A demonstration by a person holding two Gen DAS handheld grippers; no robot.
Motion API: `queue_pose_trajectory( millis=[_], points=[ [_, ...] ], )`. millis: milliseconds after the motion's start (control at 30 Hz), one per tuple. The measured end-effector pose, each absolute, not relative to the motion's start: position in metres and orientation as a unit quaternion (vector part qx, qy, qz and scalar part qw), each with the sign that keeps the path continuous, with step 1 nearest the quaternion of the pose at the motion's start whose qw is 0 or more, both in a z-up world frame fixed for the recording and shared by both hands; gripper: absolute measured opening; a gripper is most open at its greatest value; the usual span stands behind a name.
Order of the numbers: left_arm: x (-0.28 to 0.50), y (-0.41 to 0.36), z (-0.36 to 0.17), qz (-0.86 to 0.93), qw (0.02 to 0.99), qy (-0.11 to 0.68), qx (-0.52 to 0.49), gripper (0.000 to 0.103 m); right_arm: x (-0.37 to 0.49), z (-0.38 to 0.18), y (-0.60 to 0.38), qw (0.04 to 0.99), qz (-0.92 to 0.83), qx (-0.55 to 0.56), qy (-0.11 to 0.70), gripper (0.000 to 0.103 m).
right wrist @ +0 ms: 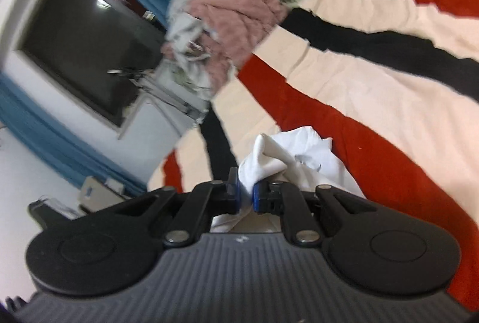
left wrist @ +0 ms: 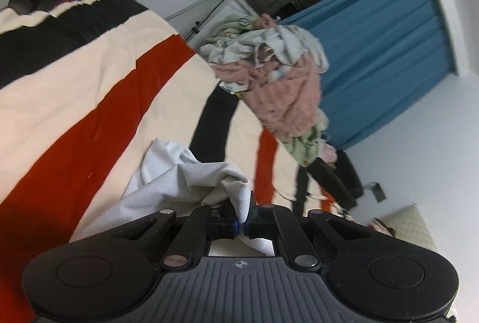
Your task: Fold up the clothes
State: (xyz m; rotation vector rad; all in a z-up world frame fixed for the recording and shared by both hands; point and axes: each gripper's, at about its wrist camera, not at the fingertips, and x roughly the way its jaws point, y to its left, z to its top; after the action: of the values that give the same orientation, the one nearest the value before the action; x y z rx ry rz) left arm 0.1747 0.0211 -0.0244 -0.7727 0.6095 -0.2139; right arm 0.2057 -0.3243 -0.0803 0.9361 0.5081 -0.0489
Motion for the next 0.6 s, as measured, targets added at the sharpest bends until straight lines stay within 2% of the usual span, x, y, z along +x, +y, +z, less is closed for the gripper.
queue_pose_trajectory(
  millis=[267, 467, 533, 567, 600],
  points=[
    [0.252, 0.015, -0.076, -0.106, 0.884, 0.289, -0.351, 0.004, 0.270, -0.144, -0.342, 0.840, 0.019, 0.478, 0.256, 0.012],
    [0.275, 0.006, -0.079, -0.114, 0.907, 0.271, -0.302, 0.005, 0.299, -0.139, -0.342, 0.860, 0.042, 0.450, 0.239, 0.014],
    [0.281, 0.002, -0.080, -0.111, 0.915, 0.271, -0.277, 0.007, 0.305, -0.138, -0.339, 0.868, 0.049, 0.427, 0.247, 0.019],
    [0.283, 0.001, -0.080, -0.110, 0.919, 0.271, -0.264, 0.016, 0.307, -0.137, -0.337, 0.872, 0.051, 0.416, 0.254, 0.038],
    [0.284, -0.001, -0.080, -0.111, 0.921, 0.274, -0.252, 0.026, 0.310, -0.137, -0.335, 0.875, 0.054, 0.404, 0.261, 0.069]
  ],
)
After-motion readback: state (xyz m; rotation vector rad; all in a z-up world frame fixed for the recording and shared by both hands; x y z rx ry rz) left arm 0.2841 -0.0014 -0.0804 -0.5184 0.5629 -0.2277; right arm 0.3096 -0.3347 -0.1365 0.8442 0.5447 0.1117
